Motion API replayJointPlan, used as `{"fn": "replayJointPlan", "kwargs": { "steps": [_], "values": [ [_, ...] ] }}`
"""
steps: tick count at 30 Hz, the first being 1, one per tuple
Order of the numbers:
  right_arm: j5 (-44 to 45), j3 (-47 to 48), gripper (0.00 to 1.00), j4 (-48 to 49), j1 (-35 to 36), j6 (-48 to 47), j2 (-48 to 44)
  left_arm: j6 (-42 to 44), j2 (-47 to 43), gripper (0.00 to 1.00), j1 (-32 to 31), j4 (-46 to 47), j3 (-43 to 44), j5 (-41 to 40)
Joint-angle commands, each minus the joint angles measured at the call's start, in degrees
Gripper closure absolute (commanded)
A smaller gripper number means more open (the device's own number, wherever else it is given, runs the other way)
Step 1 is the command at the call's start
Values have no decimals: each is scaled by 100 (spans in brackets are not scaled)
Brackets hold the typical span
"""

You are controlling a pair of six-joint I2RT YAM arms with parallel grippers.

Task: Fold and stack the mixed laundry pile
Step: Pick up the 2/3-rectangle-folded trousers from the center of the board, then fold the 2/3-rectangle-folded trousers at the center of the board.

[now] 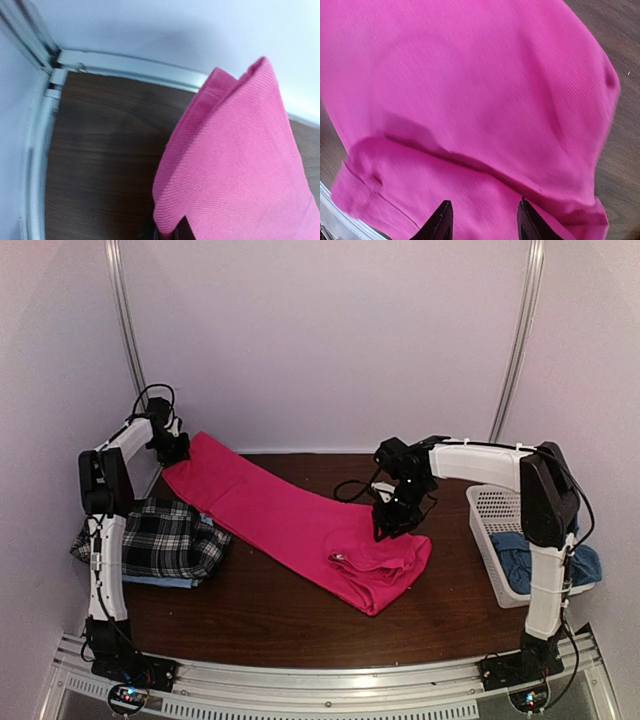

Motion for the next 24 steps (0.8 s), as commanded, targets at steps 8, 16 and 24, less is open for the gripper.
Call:
{"fn": "replayJointPlan", "kwargs": {
  "steps": [8, 16, 24],
  "values": [
    [-602, 110, 50, 419, -345, 560, -464, -566, -1073, 100, 404, 1218, 841, 1263],
    [-1697, -260, 39, 1117, -765, 1344, -681, -946, -1985, 100, -1086, 1735, -1026, 2761],
    [-3343, -188, 31, 1742, -830, 1770, -96, -1307, -2116, 100, -1792, 1998, -2673, 3151]
  ]
}}
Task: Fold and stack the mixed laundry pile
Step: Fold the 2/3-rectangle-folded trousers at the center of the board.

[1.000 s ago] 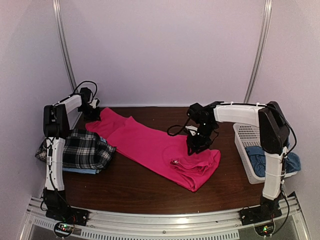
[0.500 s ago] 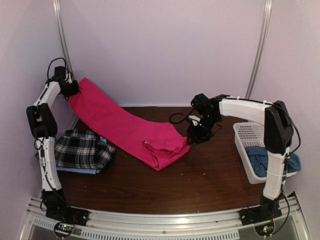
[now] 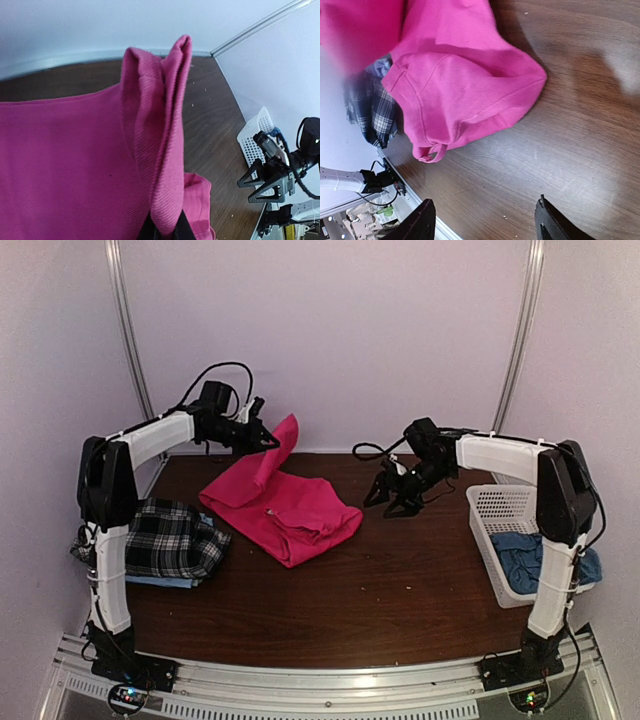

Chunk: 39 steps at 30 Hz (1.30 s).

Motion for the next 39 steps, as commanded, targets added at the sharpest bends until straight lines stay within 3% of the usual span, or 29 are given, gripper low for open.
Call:
{"fn": "replayJointPlan", "kwargs": {
  "steps": [1, 5, 7, 13, 15, 16, 19, 21, 27, 33, 34, 37, 39],
  "values": [
    [-1289, 219, 29, 535, 52, 371, 478, -117, 56, 100, 289, 167, -642, 208],
    [-1720, 702, 28, 756, 157, 593, 996, 175, 393, 100, 393, 0, -1077, -205],
    [-1804, 1113, 28, 553, 229, 553, 1356, 364, 696, 100, 480, -168, -1052, -56],
    [-2492, 1968, 27, 471, 495, 634, 2227, 751, 1187, 100, 577, -872, -985, -638],
    [-2509, 2124, 31, 402, 557, 630, 2385, 710, 1191, 100, 654, -912, -1068, -828],
    [-2456, 2170, 37, 402, 569, 648, 2433, 681, 1190, 100, 700, -924, -1110, -909],
    [-2195, 2232, 84, 40, 516, 488, 2463, 542, 1189, 100, 831, -930, -1200, -1062],
    [-1741, 2199, 100, -578, 415, 114, 2294, 531, 1188, 100, 887, -1009, -1209, -1252],
    [-106, 1558, 100, -2268, 81, -1351, 1324, 533, 1246, 100, 948, -1067, -1244, -1368],
    [3868, 1740, 96, -3523, 13, -1764, 1237, 523, 1350, 100, 948, -1078, -1264, -1293],
    [4545, 1961, 92, -3605, -12, -1693, 1284, 531, 1351, 100, 947, -1075, -1282, -1289],
    [5084, 2787, 51, -3862, -57, -1533, 1418, 553, 1347, 100, 943, -1105, -1285, -1272],
    [4879, 3063, 40, -3905, -51, -1460, 1385, 565, 1346, 100, 948, -1141, -1264, -1288]
  ]
}}
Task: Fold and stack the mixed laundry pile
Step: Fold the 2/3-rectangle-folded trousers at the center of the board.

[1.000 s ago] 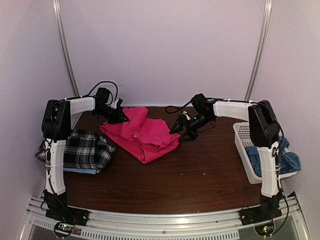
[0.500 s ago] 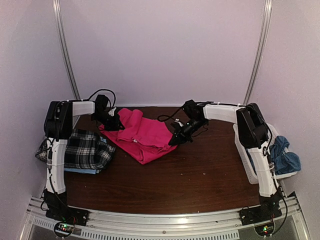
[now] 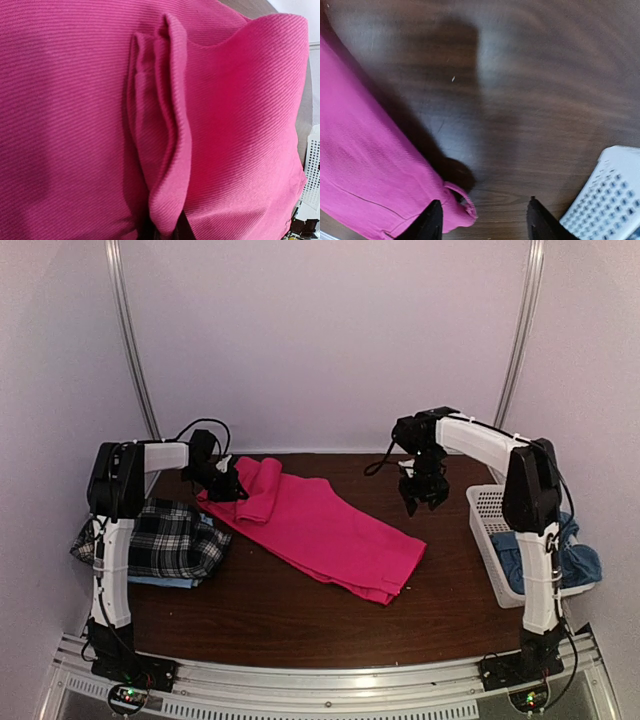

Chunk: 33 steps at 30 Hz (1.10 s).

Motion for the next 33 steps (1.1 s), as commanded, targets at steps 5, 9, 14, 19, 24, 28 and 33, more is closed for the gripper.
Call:
{"fn": "replayJointPlan", "kwargs": {
  "steps": [5, 9, 14, 19, 24, 28, 33],
  "values": [
    [-1198, -207, 41, 760, 117, -84, -954, 113, 218, 100, 196, -745, 18, -927],
    [-3377, -1555, 47, 1900, 384, 169, -1317, 60, 234, 100, 341, -760, 324, -868],
    [-4043, -2601, 50, 2670, 621, 508, -1081, 373, 28, 100, 339, -683, 786, -368],
    [-3827, -2934, 52, 2739, 586, 414, -589, 622, -670, 100, 108, -536, 727, -65],
    [-3740, -2866, 43, 3066, 507, 754, -1465, 1114, -1340, 100, -469, -784, 754, 82],
    [-3543, -3229, 38, 3536, 386, 1336, -2463, 1338, -1595, 100, -1038, -1258, 850, 79],
    [-3156, -4191, 27, 3819, -43, 1863, -3737, 1235, -1928, 100, -1922, -1266, 539, -101]
  ]
}}
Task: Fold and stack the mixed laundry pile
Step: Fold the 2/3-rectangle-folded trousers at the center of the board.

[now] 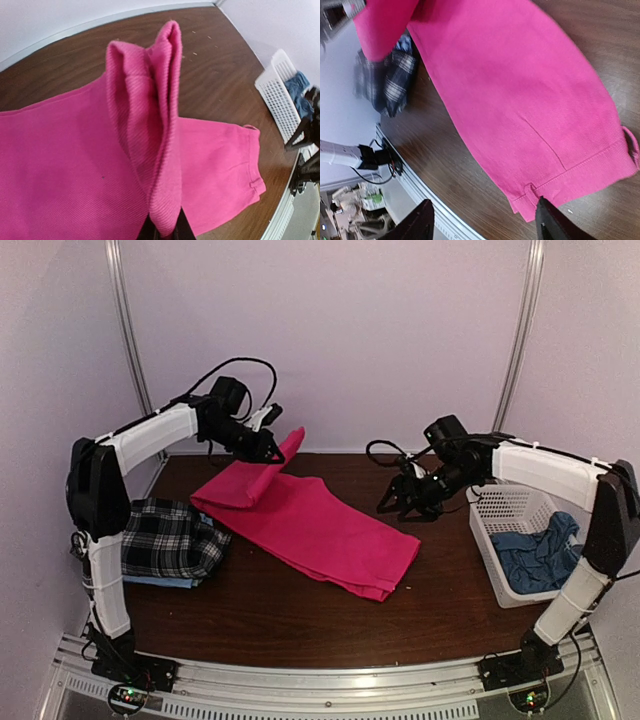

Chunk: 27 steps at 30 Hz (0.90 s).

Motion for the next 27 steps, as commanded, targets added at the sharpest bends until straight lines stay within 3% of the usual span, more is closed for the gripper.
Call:
{"fn": "replayJointPlan", "kwargs": {
  "steps": [1, 5, 8, 9, 11, 18, 27],
  "values": [
    [409, -807, 25, 392, -509, 603, -982, 106, -311, 100, -718, -203, -287, -18],
    [-21, -1546, 23, 721, -1232, 601, -1553, -114, -376, 100, -1512, -528, -420, -858],
    [-269, -2206, 3, 1520, -1659, 749, -2029, -483, -270, 100, -1951, -421, -458, -1328],
    [-542, -2350, 2, 1692, -1831, 799, -2096, -703, -186, 100, -2048, -362, -404, -1403],
    [-989, -2464, 1, 1782, -2068, 586, -2143, -1032, 71, 100, -2212, -378, -134, -1545],
    [-684, -2160, 15, 674, -2094, -371, -2120, -1756, 958, 100, -2832, -370, 971, -1737],
    [-674, -2763, 17, 634, -2098, -321, -2475, -1927, 1384, 100, -3217, -376, 1547, -1758]
  ]
}}
